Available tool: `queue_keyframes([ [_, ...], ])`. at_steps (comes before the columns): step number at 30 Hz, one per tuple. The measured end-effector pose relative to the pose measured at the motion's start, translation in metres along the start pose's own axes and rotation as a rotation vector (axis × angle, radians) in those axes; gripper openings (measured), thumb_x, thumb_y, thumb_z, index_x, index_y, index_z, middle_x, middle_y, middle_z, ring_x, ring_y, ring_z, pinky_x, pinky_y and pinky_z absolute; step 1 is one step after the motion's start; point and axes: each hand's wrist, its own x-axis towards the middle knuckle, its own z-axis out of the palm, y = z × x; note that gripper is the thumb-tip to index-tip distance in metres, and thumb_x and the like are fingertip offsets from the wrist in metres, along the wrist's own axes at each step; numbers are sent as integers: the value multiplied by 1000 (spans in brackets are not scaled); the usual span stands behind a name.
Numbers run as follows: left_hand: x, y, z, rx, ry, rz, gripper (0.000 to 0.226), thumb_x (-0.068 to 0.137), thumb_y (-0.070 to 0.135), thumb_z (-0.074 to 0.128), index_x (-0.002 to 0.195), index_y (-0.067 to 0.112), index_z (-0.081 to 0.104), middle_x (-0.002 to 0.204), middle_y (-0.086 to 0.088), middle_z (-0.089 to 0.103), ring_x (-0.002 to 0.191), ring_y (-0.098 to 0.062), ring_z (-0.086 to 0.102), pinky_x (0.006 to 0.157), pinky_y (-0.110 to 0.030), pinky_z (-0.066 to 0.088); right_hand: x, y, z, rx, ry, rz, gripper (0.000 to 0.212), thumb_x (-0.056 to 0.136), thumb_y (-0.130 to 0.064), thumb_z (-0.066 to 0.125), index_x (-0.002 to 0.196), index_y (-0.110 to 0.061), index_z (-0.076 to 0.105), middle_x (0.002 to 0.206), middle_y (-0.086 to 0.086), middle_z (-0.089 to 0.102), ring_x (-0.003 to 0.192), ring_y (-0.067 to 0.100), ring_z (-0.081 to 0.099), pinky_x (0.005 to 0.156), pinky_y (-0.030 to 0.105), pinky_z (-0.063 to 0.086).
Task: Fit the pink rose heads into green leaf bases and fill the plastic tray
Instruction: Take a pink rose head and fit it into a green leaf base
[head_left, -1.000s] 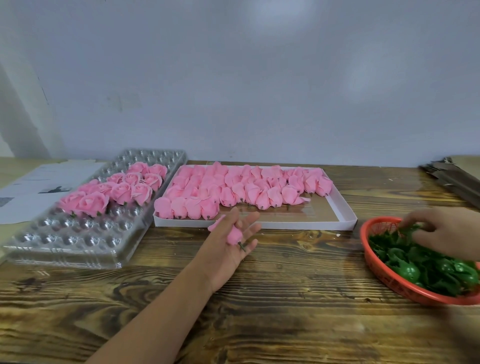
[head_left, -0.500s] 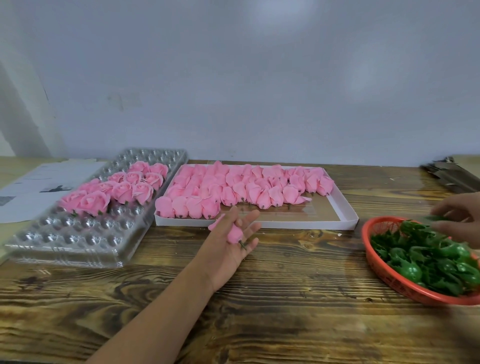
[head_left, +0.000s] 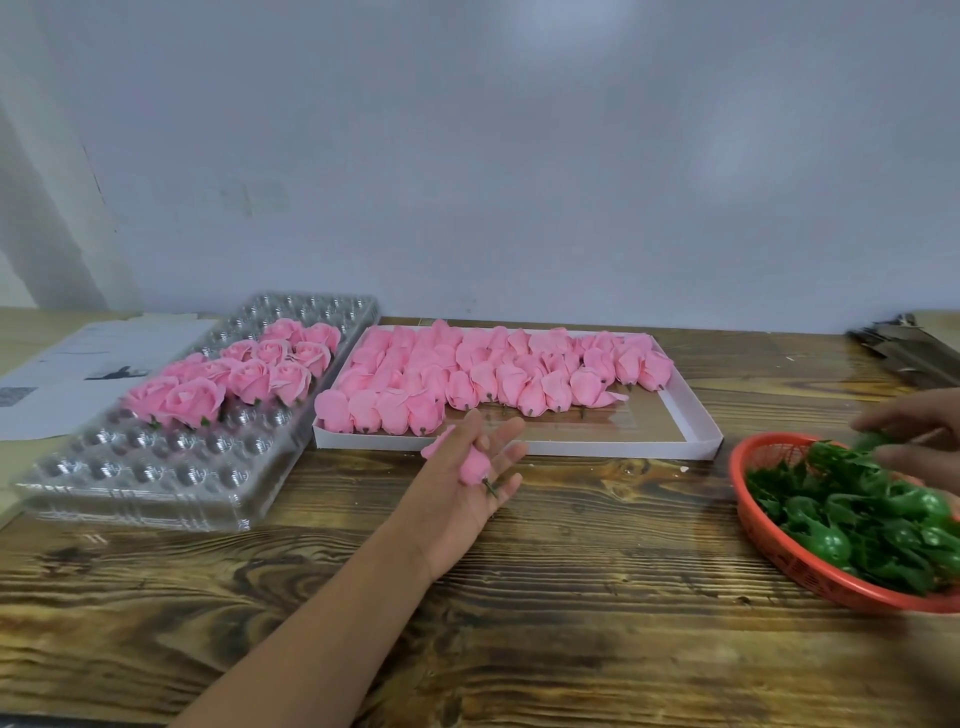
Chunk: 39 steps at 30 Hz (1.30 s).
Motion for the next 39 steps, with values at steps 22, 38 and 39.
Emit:
queue_keyframes([
  [22,-7,13,3,-40,30,134,31,88,45,64,62,29,61,124,3,73,115,-12,70,111,-44,36,-44,-282,117,1583,-267,143,47,67,-4,74,113,-7,66,107,12,74,93,23,72,76,29,59],
  [38,-5,7,6,53,29,127,38,92,48,56,59,29,63,126,2,72,117,-10,68,97,-37,46,-54,-319,129,1521,-204,178,25,84,7,69,102,-11,66,86,1,77,75,9,71,64,23,59],
  [39,-5,6,7,53,30,122,39,92,48,56,59,29,63,126,3,72,117,-10,68,98,-38,46,-54,-319,130,1527,-202,179,25,84,6,69,102,-10,66,86,2,77,75,11,72,65,23,59],
])
